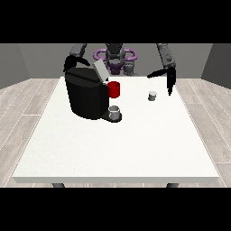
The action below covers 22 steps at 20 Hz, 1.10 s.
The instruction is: Insert the coffee pod into the coffee machine and close the lid
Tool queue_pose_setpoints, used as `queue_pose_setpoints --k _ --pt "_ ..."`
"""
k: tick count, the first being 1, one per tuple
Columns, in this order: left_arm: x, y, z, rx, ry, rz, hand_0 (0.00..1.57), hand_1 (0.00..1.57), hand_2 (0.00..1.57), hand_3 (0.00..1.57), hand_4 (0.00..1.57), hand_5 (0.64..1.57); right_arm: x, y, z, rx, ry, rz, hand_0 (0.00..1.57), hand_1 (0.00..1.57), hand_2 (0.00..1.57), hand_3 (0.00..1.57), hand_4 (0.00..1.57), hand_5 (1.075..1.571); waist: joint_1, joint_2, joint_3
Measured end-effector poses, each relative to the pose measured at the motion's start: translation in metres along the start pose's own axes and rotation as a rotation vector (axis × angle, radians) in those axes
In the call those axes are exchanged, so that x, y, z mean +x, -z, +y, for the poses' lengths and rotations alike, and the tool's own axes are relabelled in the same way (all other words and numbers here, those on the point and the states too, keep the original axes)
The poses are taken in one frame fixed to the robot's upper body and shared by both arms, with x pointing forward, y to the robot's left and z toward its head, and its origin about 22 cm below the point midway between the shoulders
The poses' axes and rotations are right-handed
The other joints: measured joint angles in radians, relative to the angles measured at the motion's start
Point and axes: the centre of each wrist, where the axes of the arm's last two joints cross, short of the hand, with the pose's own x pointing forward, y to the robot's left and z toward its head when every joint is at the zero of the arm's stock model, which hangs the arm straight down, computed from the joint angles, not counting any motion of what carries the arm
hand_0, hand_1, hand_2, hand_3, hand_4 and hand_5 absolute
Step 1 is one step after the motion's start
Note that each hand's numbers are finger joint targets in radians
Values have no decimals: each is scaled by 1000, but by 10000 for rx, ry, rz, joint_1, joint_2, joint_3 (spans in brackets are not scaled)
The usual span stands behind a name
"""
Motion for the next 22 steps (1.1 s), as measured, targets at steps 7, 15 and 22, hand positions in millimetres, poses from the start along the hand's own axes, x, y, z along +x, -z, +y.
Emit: queue_pose_setpoints --k 7,15,22 --pt "-4 13 -17 -476 1068 536 0 0 375 0 0 1571 -15 5 6 -195 -381 488 0 0 0 0 424 1571 138 51 1" --pt "-25 16 -24 -562 1947 1245 758 758 820 513 0 1571 -20 8 1 -244 -581 918 0 0 0 0 386 1571 92 -150 2" --pt "-30 19 -19 -795 3288 1489 536 536 692 440 0 1571 -16 15 4 -186 -479 856 0 0 0 0 515 1571 -9 24 -1"
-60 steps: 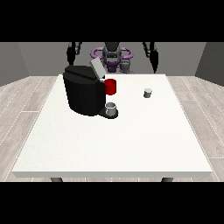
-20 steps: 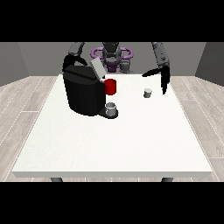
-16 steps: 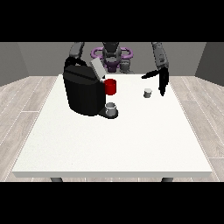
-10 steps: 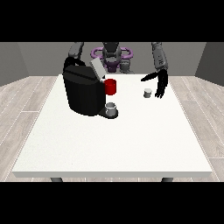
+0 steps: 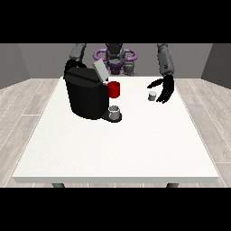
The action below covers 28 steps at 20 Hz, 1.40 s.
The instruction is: Insert the coffee pod into the coffee machine and close the lid
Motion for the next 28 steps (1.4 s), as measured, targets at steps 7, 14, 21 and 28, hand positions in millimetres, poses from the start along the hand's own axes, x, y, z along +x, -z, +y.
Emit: queue_pose_setpoints --k 7,14,21,28 --pt "7 10 0 579 1142 -358 719 719 864 649 229 1571 2 3 6 51 -10 -146 0 0 0 0 513 1571 -158 189 10" --pt "5 13 -10 1262 1700 -687 971 971 1086 863 323 1571 4 4 1 -18 292 -168 0 0 0 0 535 1571 -208 199 16" --pt "7 17 -6 1306 2700 -940 1174 1174 1286 1183 412 1571 0 4 -3 -2 346 -250 0 0 0 0 430 1571 -241 320 38" --pt "27 28 4 618 2820 -1636 1450 1450 1452 1388 623 1571 -12 4 -3 -269 469 273 0 0 0 0 493 1571 -18 -70 9"
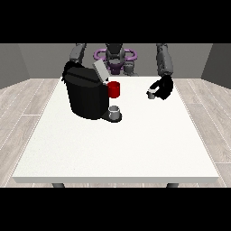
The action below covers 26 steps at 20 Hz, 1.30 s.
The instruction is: Insert the coffee pod into the coffee machine and close the lid
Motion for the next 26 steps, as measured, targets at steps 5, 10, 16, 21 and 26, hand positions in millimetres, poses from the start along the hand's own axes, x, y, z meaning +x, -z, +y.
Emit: queue_pose_setpoints --k 5,10,16,21,26 --pt "25 17 17 -211 -100 -811 1289 1289 1362 1337 557 1571 -8 2 -7 -30 -60 354 0 0 0 0 443 1571 103 -415 -3" --pt "51 31 38 -421 -121 -1385 1252 1252 1329 1292 573 1571 -22 -4 -12 83 -175 590 0 0 0 0 497 1571 106 -747 -4" --pt "89 49 69 -402 -161 -1942 1253 1253 1328 1281 537 1571 -18 5 -9 117 6 521 0 0 0 0 489 1571 -32 -807 -3" --pt "112 59 81 47 -181 -1892 1011 1011 1199 1224 543 1571 -9 8 -1 501 71 93 0 0 0 0 494 1571 -476 -603 -6" --pt "133 66 121 916 -199 -1915 1211 1211 1253 1199 507 1571 5 12 13 802 -22 -269 0 0 0 0 511 1571 -981 -208 -6"
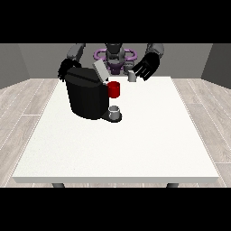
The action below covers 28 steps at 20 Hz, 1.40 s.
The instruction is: Insert the coffee pod into the coffee machine and close the lid
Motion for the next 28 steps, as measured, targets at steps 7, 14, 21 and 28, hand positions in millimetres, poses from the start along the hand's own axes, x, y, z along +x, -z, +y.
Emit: queue_pose_setpoints --k 7,14,21,28 --pt "22 12 39 695 -113 -112 1284 1284 1340 1276 519 1571 21 8 9 142 -202 -491 0 0 0 0 520 1571 -526 488 -1" --pt "47 23 48 896 115 -270 1277 1277 1303 1236 488 1571 30 13 13 23 -147 -851 0 0 0 0 481 1571 -688 798 1" --pt "49 25 46 876 162 -298 1326 1326 1335 1233 503 1571 35 13 13 -12 -117 -938 0 0 0 0 499 1571 -804 1048 -1" --pt "52 28 41 665 220 -397 1183 1183 1251 1180 499 1571 32 10 12 -108 20 -907 0 0 0 0 538 1571 -747 1065 2"
